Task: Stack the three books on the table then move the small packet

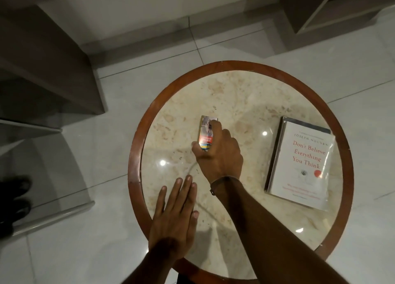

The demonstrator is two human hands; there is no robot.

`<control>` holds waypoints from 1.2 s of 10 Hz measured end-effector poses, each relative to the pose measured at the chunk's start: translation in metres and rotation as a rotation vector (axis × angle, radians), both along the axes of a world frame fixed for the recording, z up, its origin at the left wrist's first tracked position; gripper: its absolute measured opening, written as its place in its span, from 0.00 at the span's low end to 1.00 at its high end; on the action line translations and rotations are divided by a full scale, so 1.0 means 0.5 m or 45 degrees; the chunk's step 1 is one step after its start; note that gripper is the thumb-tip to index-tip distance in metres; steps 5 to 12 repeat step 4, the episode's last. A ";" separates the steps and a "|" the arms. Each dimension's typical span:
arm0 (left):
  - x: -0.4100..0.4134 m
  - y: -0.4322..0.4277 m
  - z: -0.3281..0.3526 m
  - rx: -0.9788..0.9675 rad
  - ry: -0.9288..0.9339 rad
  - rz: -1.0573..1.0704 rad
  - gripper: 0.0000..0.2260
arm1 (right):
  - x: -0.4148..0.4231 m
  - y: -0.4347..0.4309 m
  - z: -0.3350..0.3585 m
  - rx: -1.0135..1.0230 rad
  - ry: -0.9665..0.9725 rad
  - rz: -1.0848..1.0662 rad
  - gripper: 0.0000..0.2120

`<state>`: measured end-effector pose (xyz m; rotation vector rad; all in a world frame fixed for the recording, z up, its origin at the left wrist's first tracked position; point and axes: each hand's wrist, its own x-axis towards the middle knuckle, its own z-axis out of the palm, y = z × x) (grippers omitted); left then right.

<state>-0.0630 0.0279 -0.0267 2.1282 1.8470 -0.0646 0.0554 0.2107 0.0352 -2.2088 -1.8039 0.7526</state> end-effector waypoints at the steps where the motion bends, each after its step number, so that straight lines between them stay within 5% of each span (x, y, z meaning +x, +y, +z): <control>1: -0.004 0.005 -0.003 0.009 0.014 -0.004 0.31 | -0.002 0.005 -0.014 -0.009 -0.045 -0.007 0.33; 4: 0.004 -0.011 0.018 0.070 -0.018 -0.038 0.30 | 0.054 -0.042 0.097 0.130 0.090 -0.009 0.42; 12: 0.004 -0.011 0.018 0.070 -0.018 -0.038 0.30 | 0.054 -0.042 0.097 0.130 0.090 -0.009 0.42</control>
